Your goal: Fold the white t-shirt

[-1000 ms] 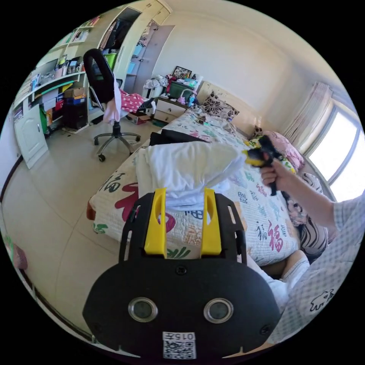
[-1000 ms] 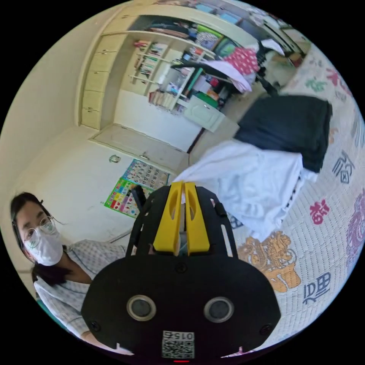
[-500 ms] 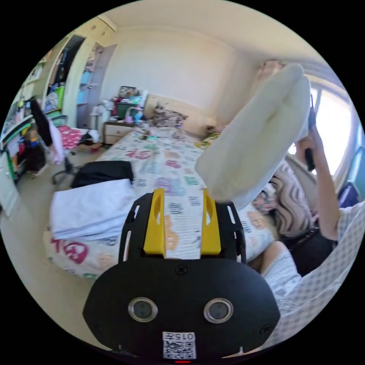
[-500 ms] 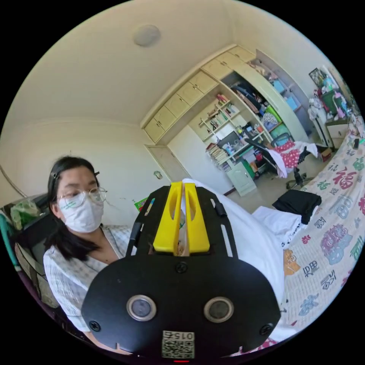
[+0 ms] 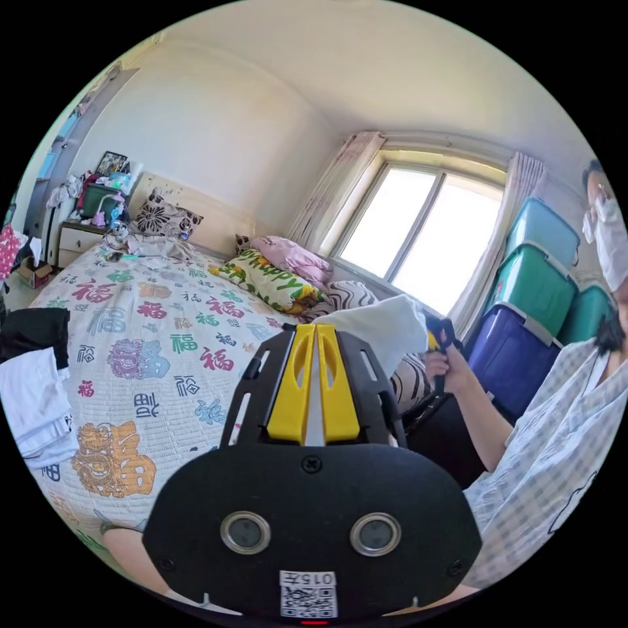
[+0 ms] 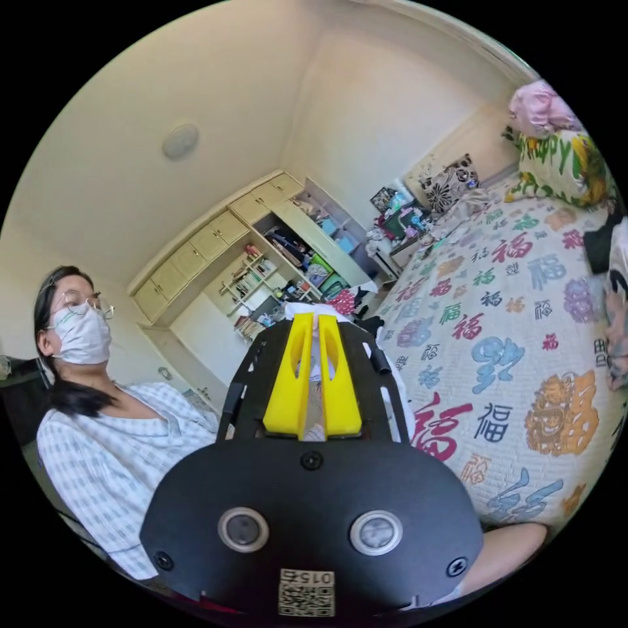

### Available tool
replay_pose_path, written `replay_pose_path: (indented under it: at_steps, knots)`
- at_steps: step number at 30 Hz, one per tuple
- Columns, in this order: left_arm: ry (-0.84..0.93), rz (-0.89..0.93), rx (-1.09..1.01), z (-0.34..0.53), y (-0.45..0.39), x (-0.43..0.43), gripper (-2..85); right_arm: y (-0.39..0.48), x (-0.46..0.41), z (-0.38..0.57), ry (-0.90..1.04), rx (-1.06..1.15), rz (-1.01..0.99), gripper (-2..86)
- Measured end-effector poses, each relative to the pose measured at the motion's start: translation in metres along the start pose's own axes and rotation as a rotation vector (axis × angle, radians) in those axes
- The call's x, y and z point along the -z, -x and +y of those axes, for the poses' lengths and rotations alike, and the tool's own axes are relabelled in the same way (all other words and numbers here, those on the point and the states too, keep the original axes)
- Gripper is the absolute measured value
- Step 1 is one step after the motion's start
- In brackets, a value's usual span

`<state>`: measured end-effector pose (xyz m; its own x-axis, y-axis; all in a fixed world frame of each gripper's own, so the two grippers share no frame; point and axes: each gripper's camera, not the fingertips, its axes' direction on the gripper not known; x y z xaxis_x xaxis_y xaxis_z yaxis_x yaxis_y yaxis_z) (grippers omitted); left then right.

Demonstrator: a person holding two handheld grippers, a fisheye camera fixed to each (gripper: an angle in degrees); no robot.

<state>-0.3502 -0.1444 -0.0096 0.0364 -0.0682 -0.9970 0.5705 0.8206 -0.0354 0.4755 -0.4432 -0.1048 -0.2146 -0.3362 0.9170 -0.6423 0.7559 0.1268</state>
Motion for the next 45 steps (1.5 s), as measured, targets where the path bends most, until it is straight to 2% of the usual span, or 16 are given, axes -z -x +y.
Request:
replay_pose_path:
  at_steps: [2, 5, 9, 11, 15, 18, 20, 22, 25, 30, 32, 35, 38, 42, 45]
  knots:
    - [0.008, 0.000, -0.015, -0.007, -0.002, -0.002, -0.9, 0.002, 0.014, 0.008, -0.013, -0.020, -0.074, 0.4]
    - [-0.009, -0.008, -0.033, -0.017, -0.007, -0.007, -0.9, 0.016, 0.021, 0.007, -0.032, 0.011, -0.070, 0.4]
    - [-0.055, 0.084, 0.010, -0.030, -0.007, -0.012, -0.9, 0.029, 0.030, 0.003, -0.110, 0.052, -0.125, -0.2]
    - [-0.042, 0.087, -0.014, -0.036, -0.010, -0.016, -0.9, 0.040, 0.030, -0.004, -0.060, 0.064, -0.047, -0.4]
    - [0.120, -0.007, -0.074, -0.041, -0.010, -0.041, -0.9, 0.059, 0.019, -0.002, 0.047, 0.115, 0.129, 0.3]
    - [0.206, 0.017, -0.065, -0.036, -0.001, -0.054, -0.9, 0.064, -0.002, 0.014, 0.171, 0.171, 0.220, 4.0]
    - [0.142, 0.089, -0.061, -0.035, 0.001, -0.047, -0.9, 0.061, -0.025, 0.034, 0.276, 0.198, 0.309, 8.2]
    - [0.074, 0.210, -0.028, -0.041, 0.005, -0.037, -0.9, 0.060, -0.040, 0.048, 0.321, 0.211, 0.300, 10.3]
    - [0.051, 0.244, -0.055, -0.053, 0.000, -0.028, -0.9, 0.064, -0.057, 0.057, 0.322, 0.233, 0.215, 12.9]
    - [0.048, 0.335, -0.082, -0.062, -0.006, -0.032, -0.9, 0.088, -0.058, 0.040, 0.291, 0.335, 0.363, 12.0]
    - [0.035, 0.371, -0.061, -0.063, -0.004, -0.036, -0.9, 0.096, -0.035, 0.029, 0.274, 0.392, 0.247, 6.6]
    - [0.027, 0.411, -0.054, -0.062, -0.002, -0.046, -0.9, 0.103, -0.021, 0.027, 0.341, 0.404, 0.188, 2.0]
    - [0.045, 0.316, -0.006, -0.058, 0.009, -0.057, -0.7, 0.108, -0.008, 0.030, 0.360, 0.366, 0.098, 0.6]
    - [0.055, 0.130, 0.132, -0.036, 0.039, -0.059, 0.7, 0.104, 0.017, 0.023, 0.257, 0.237, -0.085, 0.1]
    - [0.097, 0.107, 0.181, -0.014, 0.041, -0.063, 7.7, 0.108, 0.017, 0.013, 0.268, 0.176, -0.093, 0.0]
